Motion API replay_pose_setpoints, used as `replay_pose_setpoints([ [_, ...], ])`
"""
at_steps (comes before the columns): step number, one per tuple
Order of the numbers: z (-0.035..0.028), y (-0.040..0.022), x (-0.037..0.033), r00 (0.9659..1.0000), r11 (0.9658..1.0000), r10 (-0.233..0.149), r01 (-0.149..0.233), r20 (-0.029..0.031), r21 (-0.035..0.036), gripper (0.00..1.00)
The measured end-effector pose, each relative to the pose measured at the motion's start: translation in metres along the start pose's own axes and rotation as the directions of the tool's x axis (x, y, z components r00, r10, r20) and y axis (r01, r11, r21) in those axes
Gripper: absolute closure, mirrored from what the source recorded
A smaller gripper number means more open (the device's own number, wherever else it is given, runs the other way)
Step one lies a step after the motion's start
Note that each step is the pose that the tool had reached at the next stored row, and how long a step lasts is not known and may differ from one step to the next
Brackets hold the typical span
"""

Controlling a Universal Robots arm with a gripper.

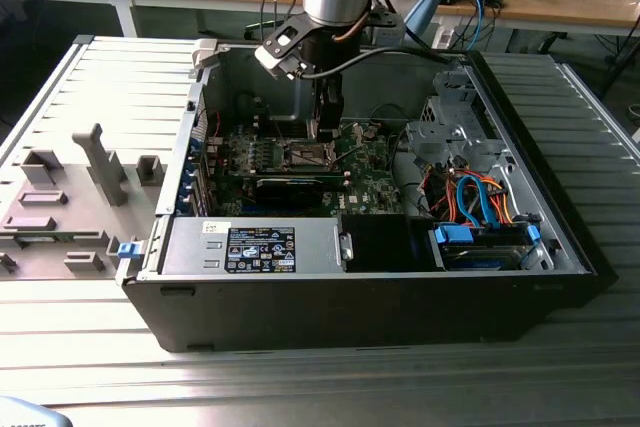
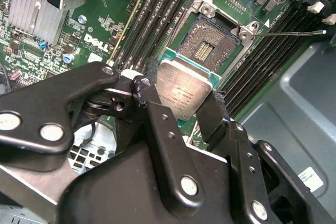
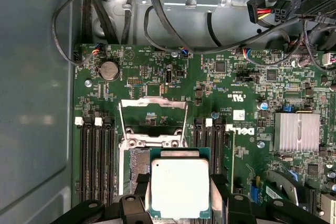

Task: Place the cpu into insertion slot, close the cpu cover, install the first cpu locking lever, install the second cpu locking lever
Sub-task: 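Place the cpu into insertion slot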

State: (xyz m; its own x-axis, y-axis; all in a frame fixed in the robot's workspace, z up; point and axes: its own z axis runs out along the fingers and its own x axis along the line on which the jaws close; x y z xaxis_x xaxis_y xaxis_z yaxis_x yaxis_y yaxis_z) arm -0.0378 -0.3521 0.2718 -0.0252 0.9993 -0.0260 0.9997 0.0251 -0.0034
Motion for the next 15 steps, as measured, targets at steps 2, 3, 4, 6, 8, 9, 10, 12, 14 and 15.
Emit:
replay_pose_setpoints([
  [2, 0.0004, 0.0000, 0.0000, 1.0000, 1.0000, 0.000, 0.000, 0.0000, 0.0001, 0.46],
  [3, 0.0007, 0.0000, 0.0000, 1.0000, 1.0000, 0.000, 0.000, 0.0000, 0.0000, 0.46],
  [4, 0.0009, 0.0000, 0.0000, 1.0000, 1.0000, 0.000, 0.000, -0.0001, 0.0000, 0.46],
  [6, 0.0014, 0.0000, 0.0000, 1.0000, 1.0000, 0.000, 0.000, 0.0000, 0.0000, 0.46],
  [8, 0.0021, 0.0000, 0.0001, 1.0000, 1.0000, 0.000, 0.000, 0.0000, 0.0001, 0.46],
  [9, 0.0023, 0.0000, 0.0001, 1.0000, 1.0000, 0.000, 0.000, 0.0000, 0.0001, 0.46],
  [10, 0.0024, 0.0000, 0.0001, 1.0000, 1.0000, 0.000, 0.000, 0.0000, 0.0001, 0.46],
  [12, 0.0029, 0.0000, 0.0001, 1.0000, 1.0000, 0.000, 0.000, 0.0000, 0.0000, 0.46],
  [14, 0.0034, 0.0000, 0.0001, 1.0000, 1.0000, 0.000, 0.000, 0.0000, 0.0000, 0.46],
  [15, 0.0036, 0.0000, 0.0001, 1.0000, 1.0000, 0.000, 0.000, 0.0000, 0.0000, 0.46],
])
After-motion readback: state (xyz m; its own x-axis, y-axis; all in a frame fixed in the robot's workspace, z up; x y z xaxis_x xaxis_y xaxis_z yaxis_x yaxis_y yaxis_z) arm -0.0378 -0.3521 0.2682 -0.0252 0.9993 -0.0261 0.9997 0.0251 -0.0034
